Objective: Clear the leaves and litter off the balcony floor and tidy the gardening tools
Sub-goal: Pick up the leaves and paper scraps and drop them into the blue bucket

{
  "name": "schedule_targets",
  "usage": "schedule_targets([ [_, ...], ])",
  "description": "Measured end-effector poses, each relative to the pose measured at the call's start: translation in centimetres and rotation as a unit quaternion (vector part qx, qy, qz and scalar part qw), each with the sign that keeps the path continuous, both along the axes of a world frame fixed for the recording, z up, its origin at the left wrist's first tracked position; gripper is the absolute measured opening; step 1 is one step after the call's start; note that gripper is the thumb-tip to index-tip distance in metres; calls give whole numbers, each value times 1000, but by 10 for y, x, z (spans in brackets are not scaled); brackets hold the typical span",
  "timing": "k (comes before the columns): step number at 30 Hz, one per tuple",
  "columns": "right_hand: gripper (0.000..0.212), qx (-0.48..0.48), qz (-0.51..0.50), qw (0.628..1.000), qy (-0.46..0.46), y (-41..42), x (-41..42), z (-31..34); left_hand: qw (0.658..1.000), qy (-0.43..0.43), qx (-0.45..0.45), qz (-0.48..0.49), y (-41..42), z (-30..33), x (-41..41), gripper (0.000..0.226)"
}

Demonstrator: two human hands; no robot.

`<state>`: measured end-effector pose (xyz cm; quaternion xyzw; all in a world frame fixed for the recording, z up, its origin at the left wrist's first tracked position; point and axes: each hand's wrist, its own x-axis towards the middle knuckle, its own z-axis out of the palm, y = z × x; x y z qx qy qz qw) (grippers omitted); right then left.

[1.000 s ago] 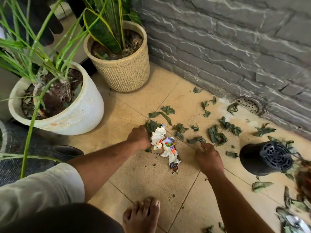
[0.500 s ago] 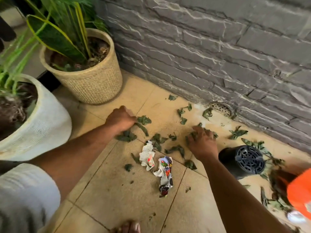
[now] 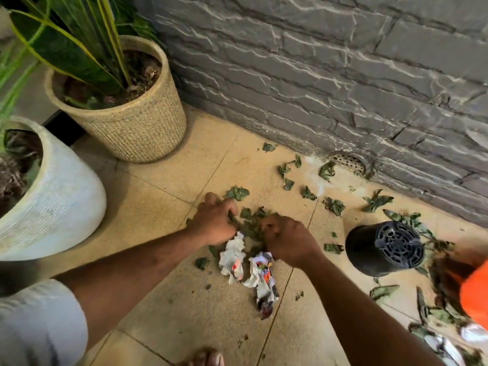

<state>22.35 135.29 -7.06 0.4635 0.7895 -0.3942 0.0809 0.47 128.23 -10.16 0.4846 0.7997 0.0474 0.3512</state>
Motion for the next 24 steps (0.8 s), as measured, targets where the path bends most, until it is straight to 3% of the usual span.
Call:
schedule_targets([
  [3,21,75,-71,995,-6,36,4,13,989,-136,-54,-15,0,3,17,27],
  [5,32,150,-127,980,-26,62,8,9,982,-187,-31,-11,2,9,17,17],
  [7,49,159,-145,974,-69,85,12,1,993,-121,15,1,4,17,2,15],
  [9,61,132,-140,972,-134,101,14,-10,998,-2,45,44,7,24,-20,38],
  [11,64,104,-126,969,-185,103,9,-12,989,91,-18,116,8,31,-37,66],
  [13,52,112,-106,968,-199,95,-2,-12,974,118,-100,165,6,34,-42,84],
  [15,47,130,-112,968,-181,80,-11,-10,965,118,-132,195,-2,32,-33,88],
  [17,45,135,-131,970,-156,59,-18,-9,964,83,-111,226,-15,21,-17,73],
  [20,48,143,-46,980,-132,12,-23,-10,974,-11,-34,224,-35,9,16,48],
  [24,23,18,25,996,-81,3,-16,15,980,-131,0,150,-25,23,56,16],
])
